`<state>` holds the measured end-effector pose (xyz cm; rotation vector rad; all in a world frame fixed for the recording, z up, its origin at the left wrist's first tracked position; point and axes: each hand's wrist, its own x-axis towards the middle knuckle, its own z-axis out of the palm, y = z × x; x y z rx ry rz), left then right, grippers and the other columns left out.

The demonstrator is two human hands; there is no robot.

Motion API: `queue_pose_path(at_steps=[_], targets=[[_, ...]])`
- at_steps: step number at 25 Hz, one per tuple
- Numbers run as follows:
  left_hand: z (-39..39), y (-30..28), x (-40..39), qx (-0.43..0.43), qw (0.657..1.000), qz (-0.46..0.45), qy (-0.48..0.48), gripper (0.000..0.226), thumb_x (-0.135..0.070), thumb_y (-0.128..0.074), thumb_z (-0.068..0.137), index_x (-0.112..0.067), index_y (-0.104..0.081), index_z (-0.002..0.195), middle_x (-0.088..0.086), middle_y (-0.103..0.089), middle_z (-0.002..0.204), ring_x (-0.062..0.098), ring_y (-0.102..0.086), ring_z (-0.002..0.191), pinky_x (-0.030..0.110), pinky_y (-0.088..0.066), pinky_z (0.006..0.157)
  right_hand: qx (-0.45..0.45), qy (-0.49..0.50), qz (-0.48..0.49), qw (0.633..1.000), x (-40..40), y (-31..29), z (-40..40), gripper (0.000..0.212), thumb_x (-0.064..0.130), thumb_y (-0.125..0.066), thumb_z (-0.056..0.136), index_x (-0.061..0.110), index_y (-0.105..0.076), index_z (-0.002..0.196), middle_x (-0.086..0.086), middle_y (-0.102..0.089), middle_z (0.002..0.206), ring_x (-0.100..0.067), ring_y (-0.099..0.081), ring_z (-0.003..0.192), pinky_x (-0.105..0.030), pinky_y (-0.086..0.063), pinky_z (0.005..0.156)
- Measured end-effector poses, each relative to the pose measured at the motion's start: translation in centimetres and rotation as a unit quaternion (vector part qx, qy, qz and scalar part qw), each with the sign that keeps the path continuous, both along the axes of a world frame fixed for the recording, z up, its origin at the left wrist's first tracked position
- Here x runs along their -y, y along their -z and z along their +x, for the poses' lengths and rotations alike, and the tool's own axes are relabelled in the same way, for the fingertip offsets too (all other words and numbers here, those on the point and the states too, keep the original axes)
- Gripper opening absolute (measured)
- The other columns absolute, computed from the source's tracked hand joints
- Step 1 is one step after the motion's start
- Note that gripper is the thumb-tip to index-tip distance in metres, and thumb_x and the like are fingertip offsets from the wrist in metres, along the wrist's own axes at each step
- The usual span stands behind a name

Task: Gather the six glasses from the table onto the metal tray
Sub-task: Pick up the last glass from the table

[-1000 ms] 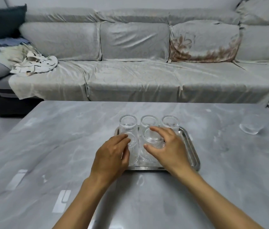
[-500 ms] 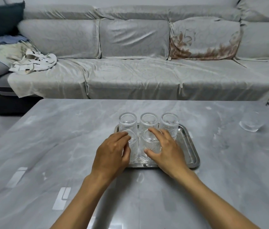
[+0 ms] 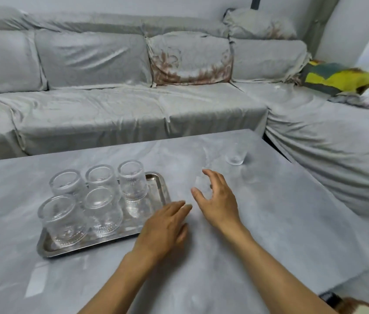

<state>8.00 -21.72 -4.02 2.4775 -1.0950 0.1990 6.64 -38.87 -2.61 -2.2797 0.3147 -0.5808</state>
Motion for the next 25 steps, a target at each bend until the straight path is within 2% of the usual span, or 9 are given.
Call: queue_pose_path(at_steps=[3,8,11,13,16,19,22,23,25], targets=[[2.8,1.6,6.1,-0.149,0.986,0.067,-0.011,0.052,-0.042,-0.048,0.094,-0.02,-0.043,0.141,0.01,-0.038,0.152,0.025,-0.034,0.14,0.028,-0.026,0.11,-0.013,0.071,0.016,0.997,6.0,0.6,-0.2,0.056,0.029,-0.062,0.086,0.022,-0.044,0.139,0.002,-0.046,0.146,-0.024,-0.056,0.121,-0.042,-0.047,0.097],[6.8,2.1,8.8,-0.129,0.965,0.23,0.012,0.068,-0.06,-0.052,0.085,-0.03,-0.035,0.145,0.008,-0.029,0.155,0.024,-0.027,0.142,0.035,-0.028,0.112,-0.066,0.062,-0.121,0.989,12.8,0.1,3.8,0.065,0.018,-0.056,0.084,0.021,-0.034,0.146,0.0,-0.036,0.155,-0.032,-0.05,0.124,-0.041,-0.046,0.094],[7.0,2.0,8.8,-0.131,0.963,0.233,0.021,0.07,-0.06,-0.052,0.085,-0.033,-0.03,0.146,0.007,-0.024,0.158,0.024,-0.025,0.144,0.036,-0.028,0.112,-0.061,0.103,-0.154,0.981,15.4,-0.9,8.3,0.077,0.014,-0.052,0.086,0.023,-0.013,0.153,-0.002,-0.017,0.162,-0.038,-0.045,0.124,-0.045,-0.046,0.089],[7.0,2.2,8.8,-0.128,0.965,0.229,0.025,0.072,-0.061,-0.05,0.087,-0.034,-0.025,0.149,0.005,-0.018,0.161,0.023,-0.02,0.146,0.036,-0.026,0.114,-0.115,0.106,-0.19,0.969,17.0,-0.8,10.7,0.069,0.014,-0.049,0.09,0.02,-0.017,0.151,-0.006,-0.024,0.159,-0.039,-0.048,0.119,-0.045,-0.047,0.086],[7.1,2.4,8.7,-0.136,0.963,0.233,0.007,0.073,-0.061,-0.051,0.086,-0.036,-0.024,0.149,0.004,-0.014,0.163,0.024,-0.016,0.148,0.038,-0.025,0.115,-0.144,0.11,-0.2,0.963,17.6,0.1,12.1,0.018,0.018,-0.05,0.094,0.007,-0.057,0.108,-0.016,-0.058,0.121,-0.041,-0.059,0.103,-0.039,-0.043,0.075],[6.7,1.9,8.6,-0.162,0.96,0.228,-0.007,0.073,-0.059,-0.053,0.086,-0.035,-0.025,0.149,0.002,-0.014,0.163,0.023,-0.015,0.149,0.038,-0.023,0.116,-0.125,0.071,-0.144,0.979,15.6,-0.5,10.4,0.019,0.022,-0.059,0.09,0.01,-0.055,0.076,-0.013,-0.067,0.094,-0.035,-0.062,0.089,-0.035,-0.04,0.067],[3.8,-0.1,8.1,-0.312,0.946,0.027,-0.083,0.069,-0.045,-0.069,0.083,-0.022,-0.043,0.142,0.005,-0.044,0.151,0.023,-0.04,0.138,0.038,-0.034,0.113,-0.081,0.002,0.039,0.996,11.3,-2.4,6.0,0.018,0.026,-0.069,0.085,0.011,-0.066,0.075,-0.005,-0.07,0.08,-0.025,-0.066,0.077,-0.036,-0.054,0.066],[2.4,-0.8,7.7,-0.404,0.897,-0.131,-0.119,0.068,-0.039,-0.075,0.079,-0.017,-0.048,0.137,0.005,-0.06,0.135,0.021,-0.055,0.125,0.038,-0.042,0.107,-0.052,-0.021,0.15,0.987,9.6,-3.0,4.3,0.017,0.026,-0.07,0.085,0.013,-0.068,0.074,-0.004,-0.069,0.076,-0.023,-0.068,0.072,-0.038,-0.059,0.065],[-0.3,-2.6,6.1,-0.513,0.741,-0.413,-0.13,0.064,-0.034,-0.081,0.075,-0.018,-0.054,0.13,-0.001,-0.073,0.111,0.014,-0.068,0.104,0.038,-0.049,0.1,-0.032,-0.075,0.34,0.937,5.8,-4.2,1.1,0.016,0.031,-0.073,0.083,0.02,-0.071,0.072,-0.003,-0.068,0.074,-0.021,-0.069,0.062,-0.037,-0.062,0.063]])
